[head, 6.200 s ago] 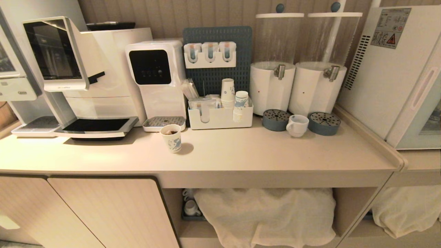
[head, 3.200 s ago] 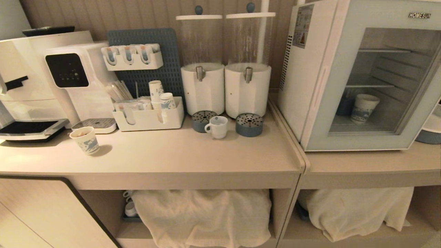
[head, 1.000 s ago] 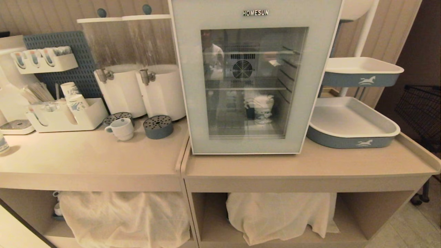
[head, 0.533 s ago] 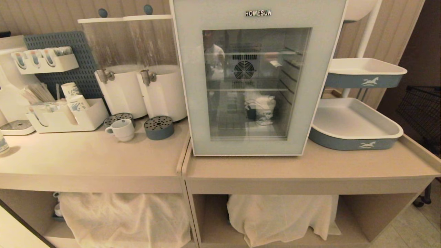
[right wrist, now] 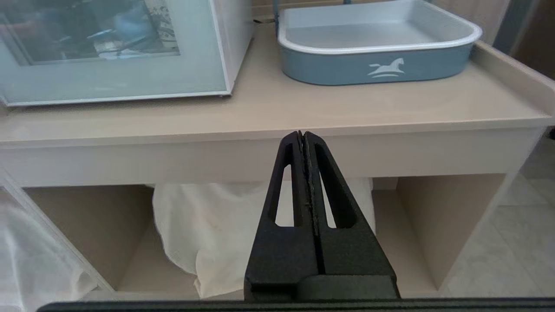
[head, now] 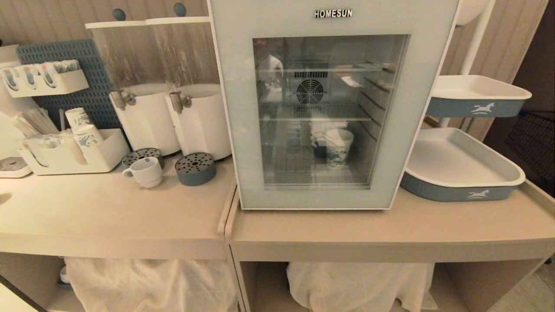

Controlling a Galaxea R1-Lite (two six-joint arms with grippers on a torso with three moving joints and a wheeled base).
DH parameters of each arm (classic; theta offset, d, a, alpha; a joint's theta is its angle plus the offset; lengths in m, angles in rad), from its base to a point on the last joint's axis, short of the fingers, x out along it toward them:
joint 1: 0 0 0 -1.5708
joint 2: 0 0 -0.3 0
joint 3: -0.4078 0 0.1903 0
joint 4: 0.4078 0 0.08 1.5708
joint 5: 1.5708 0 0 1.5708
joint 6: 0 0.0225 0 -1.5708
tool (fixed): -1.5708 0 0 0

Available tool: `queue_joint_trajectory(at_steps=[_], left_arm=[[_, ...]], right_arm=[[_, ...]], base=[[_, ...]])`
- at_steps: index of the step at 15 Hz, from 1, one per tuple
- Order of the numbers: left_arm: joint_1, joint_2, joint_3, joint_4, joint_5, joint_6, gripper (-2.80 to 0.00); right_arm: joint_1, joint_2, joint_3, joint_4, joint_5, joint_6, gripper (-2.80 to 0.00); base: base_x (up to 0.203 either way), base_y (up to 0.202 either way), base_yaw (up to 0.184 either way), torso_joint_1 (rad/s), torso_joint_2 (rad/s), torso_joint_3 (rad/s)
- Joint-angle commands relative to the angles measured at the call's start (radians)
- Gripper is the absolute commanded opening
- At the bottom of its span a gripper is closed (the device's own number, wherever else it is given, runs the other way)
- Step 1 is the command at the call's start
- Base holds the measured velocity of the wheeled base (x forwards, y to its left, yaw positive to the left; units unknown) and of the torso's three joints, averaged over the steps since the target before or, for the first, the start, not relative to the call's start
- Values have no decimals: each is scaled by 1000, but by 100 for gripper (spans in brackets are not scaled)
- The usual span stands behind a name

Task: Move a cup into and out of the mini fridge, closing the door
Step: Open the freezer door

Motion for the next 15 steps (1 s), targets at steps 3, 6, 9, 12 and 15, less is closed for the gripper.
queue_joint_trajectory(at_steps=[3,6,9,12,15], left_arm=[[-1,4,-30,8,2,28,-280],[-2,60,-318,161,8,33,-280],[-55,264,-939,445,13,-13,-280],[-329,538,-1609,747,67,-48,-280],[-577,846,-1939,862,159,-53,-280]], right_arm=[[0,0,15,0,0,0,-280],[0,0,15,0,0,0,-280],[0,0,15,0,0,0,-280],[0,0,15,0,0,0,-280],[0,0,15,0,0,0,-280]], base=[[0,0,0,0,0,0],[0,0,0,0,0,0],[0,0,0,0,0,0],[0,0,0,0,0,0],[0,0,0,0,0,0]])
